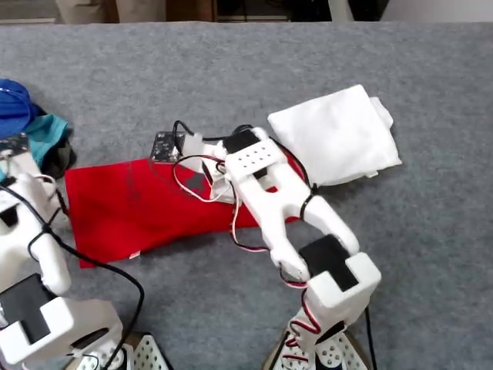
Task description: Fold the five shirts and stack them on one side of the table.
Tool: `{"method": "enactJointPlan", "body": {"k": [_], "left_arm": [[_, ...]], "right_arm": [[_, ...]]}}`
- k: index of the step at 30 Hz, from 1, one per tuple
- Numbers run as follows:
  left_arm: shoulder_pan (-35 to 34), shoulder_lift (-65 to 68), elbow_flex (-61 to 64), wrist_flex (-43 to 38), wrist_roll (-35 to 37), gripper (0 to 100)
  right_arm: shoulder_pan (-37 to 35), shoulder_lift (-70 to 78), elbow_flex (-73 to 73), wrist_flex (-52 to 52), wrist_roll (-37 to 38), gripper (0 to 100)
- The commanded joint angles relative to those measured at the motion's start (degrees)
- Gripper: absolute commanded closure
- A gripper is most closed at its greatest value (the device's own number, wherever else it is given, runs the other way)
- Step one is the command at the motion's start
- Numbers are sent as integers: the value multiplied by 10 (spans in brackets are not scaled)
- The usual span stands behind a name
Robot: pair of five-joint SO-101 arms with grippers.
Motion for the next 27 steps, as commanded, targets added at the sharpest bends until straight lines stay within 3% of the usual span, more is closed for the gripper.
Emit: {"method": "enactJointPlan", "body": {"k": [1, 5, 13, 20, 27], "left_arm": [[-24, -34, -64, 32, 5, 980], [-20, -111, -60, 50, 4, 980], [-9, -272, -8, 58, 6, 975], [-10, -240, -10, 63, 7, 888], [-9, -164, -30, 62, 8, 819]], "right_arm": [[-8, 11, -35, -44, -18, 997], [-7, 87, -43, -77, -18, 997], [-9, 25, -181, 86, -90, 997], [-7, -104, -231, 161, -99, 997], [18, -209, -128, 178, -100, 997]]}}
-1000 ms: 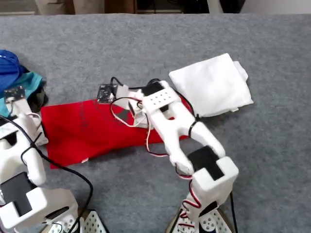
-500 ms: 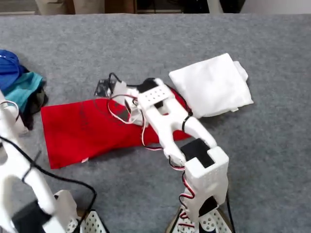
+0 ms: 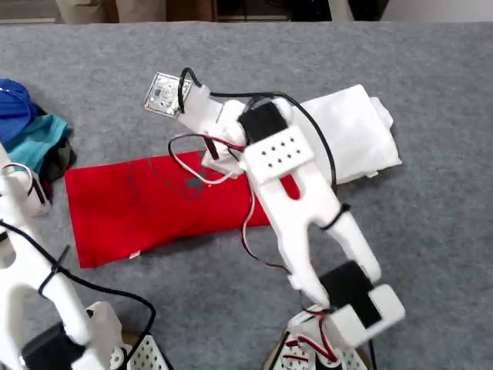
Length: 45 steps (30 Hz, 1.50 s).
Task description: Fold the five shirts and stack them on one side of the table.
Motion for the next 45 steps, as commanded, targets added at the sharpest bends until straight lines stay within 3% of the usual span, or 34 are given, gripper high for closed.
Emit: {"method": "enactJointPlan", "body": {"k": [1, 11, 22, 26, 35, 42, 45], "left_arm": [[6, 42, -28, 1, 8, 818], [50, 148, -62, 50, 41, 760], [26, 293, -56, -28, 49, 763], [28, 358, -127, 18, 49, 767], [48, 433, -193, 76, 49, 981], [2, 429, -201, 78, 47, 982], [-38, 429, -236, 104, 4, 982]], "right_arm": [[26, -79, 61, 4, -3, 997], [94, -235, 246, 4, 10, 997], [92, -262, 254, 46, 16, 997], [91, -262, 254, 48, 16, 997], [93, -262, 253, 47, 16, 997], [94, -260, 253, 43, 18, 997], [94, -262, 253, 43, 16, 997]]}}
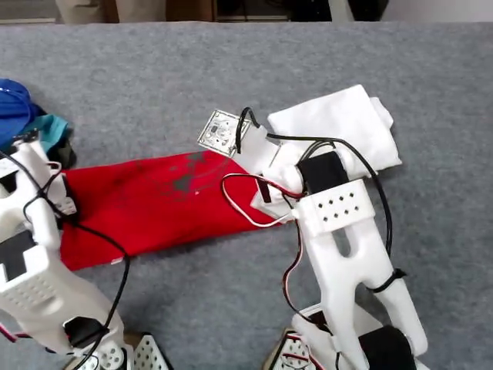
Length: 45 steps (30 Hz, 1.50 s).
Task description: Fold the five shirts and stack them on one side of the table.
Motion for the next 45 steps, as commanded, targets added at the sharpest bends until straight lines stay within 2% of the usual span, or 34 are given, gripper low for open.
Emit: {"method": "enactJointPlan", "body": {"k": [1, 4, 7, 10, 13, 24, 28, 36, 41, 45], "left_arm": [[-71, -3, -52, 38, -48, 982], [-97, -3, -121, 116, -100, 982], [-93, -3, -196, 187, -112, 982], [-48, -3, -256, 260, -110, 982], [26, -3, -295, 319, -110, 982], [303, -3, -362, 315, 61, 981], [383, 2, -414, 315, 110, 981], [495, 4, -431, 301, 164, 981], [548, 4, -420, 258, 202, 981], [581, 4, -411, 248, 204, 981]], "right_arm": [[7, -19, -4, 0, 2, 997], [7, -51, -31, 18, -23, 997], [9, -80, -36, 10, -30, 997], [9, -93, -35, 10, -30, 997], [9, -95, -37, 16, -30, 997], [13, -95, -38, 14, -30, 997], [51, -94, -37, 10, -30, 997], [146, -92, -35, 10, -29, 997], [160, -91, -35, 10, -29, 997], [160, -91, -35, 1, -29, 997]]}}
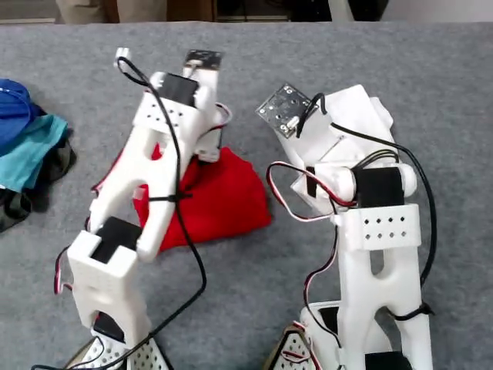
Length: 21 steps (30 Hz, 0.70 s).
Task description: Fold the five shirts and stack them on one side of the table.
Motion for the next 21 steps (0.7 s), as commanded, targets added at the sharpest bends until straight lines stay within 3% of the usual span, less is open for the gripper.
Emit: {"method": "enactJointPlan", "body": {"k": [1, 10, 16, 21], "left_arm": [[30, -4, 2, -19, 10, 981], [34, -4, 7, -27, 8, 975], [13, -11, 2, -23, 10, 772], [-71, -27, -105, 36, 7, 755]], "right_arm": [[5, -10, -23, -10, 1, 997], [7, -10, -23, -11, 34, 996], [5, -10, -23, -25, 31, 996], [4, -8, -22, -39, 31, 996]]}}
